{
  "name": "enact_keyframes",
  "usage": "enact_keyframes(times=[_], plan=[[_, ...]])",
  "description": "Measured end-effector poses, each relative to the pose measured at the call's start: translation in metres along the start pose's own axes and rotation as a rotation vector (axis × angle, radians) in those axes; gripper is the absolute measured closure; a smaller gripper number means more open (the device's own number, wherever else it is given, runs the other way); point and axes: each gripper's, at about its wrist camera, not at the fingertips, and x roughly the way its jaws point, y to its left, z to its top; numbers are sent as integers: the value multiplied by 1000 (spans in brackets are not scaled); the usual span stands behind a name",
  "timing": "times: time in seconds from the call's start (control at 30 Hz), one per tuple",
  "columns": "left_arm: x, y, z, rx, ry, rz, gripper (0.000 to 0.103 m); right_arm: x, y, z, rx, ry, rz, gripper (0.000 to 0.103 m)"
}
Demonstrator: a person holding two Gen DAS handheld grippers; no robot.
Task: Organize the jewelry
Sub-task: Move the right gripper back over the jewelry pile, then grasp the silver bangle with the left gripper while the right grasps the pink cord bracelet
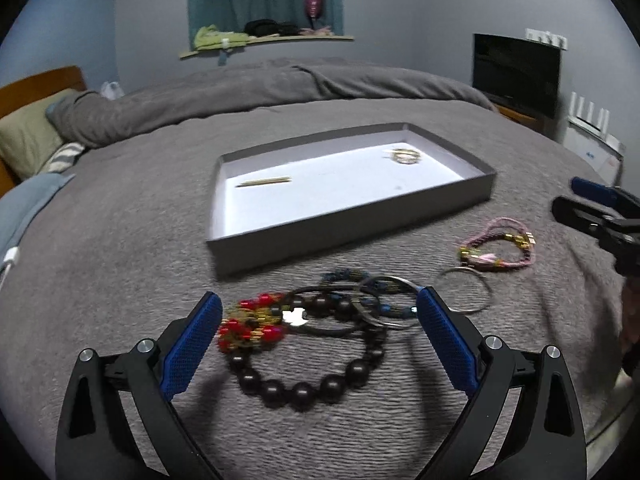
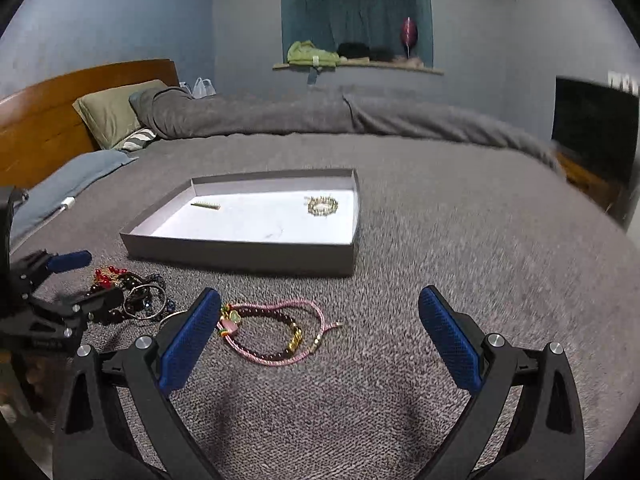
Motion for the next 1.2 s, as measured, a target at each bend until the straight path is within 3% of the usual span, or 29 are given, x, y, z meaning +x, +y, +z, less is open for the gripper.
enact_keyframes(times=[0.2,0.3,0.57,1.03,1.2], plan=[[2,-20,1,51,-11,-91,6,11,-7,-2,51,69,17,5],[8,-29,1,89,-8,-86,8,11,-9,-1,77,75,26,7],[15,-26,1,80,11,-90,14,18,-4,-3,63,127,68,36],[26,-21,-1,73,69,-102,48,19,8,-6,10,148,82,39],[26,-19,0,66,69,-105,50,22,10,-7,-4,160,81,39]])
